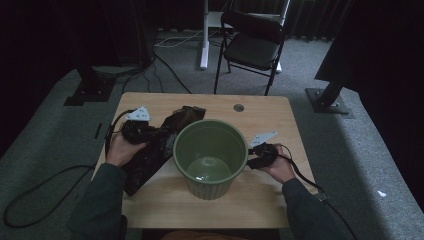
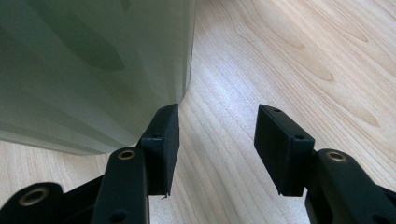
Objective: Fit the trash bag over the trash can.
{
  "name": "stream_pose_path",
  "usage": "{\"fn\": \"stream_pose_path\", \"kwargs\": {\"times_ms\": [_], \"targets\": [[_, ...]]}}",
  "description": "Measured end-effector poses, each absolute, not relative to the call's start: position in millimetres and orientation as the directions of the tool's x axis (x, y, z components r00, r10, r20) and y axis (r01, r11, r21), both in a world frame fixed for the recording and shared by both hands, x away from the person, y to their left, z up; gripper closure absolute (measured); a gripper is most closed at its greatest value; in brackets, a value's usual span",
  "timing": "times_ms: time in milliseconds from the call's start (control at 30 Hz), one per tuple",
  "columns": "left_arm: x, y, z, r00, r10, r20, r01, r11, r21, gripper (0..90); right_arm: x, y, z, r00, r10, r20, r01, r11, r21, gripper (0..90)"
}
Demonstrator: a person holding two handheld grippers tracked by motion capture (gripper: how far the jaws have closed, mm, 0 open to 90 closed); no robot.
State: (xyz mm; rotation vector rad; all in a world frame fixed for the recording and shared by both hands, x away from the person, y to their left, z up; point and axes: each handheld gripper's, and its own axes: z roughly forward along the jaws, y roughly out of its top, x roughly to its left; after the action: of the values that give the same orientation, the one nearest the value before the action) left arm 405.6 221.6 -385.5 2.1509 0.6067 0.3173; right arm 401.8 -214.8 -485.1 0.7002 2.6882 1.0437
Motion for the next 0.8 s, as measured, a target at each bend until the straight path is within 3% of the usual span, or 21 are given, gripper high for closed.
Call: {"fn": "stream_pose_path", "kwargs": {"times_ms": [800], "targets": [[397.3, 205.8, -331.1, 0.896, 0.444, 0.018, 0.209, -0.457, 0.865, 89.1, 402.7, -211.6, -485.6, -0.882, 0.472, 0.009, 0.356, 0.653, 0.668, 50.0]]}}
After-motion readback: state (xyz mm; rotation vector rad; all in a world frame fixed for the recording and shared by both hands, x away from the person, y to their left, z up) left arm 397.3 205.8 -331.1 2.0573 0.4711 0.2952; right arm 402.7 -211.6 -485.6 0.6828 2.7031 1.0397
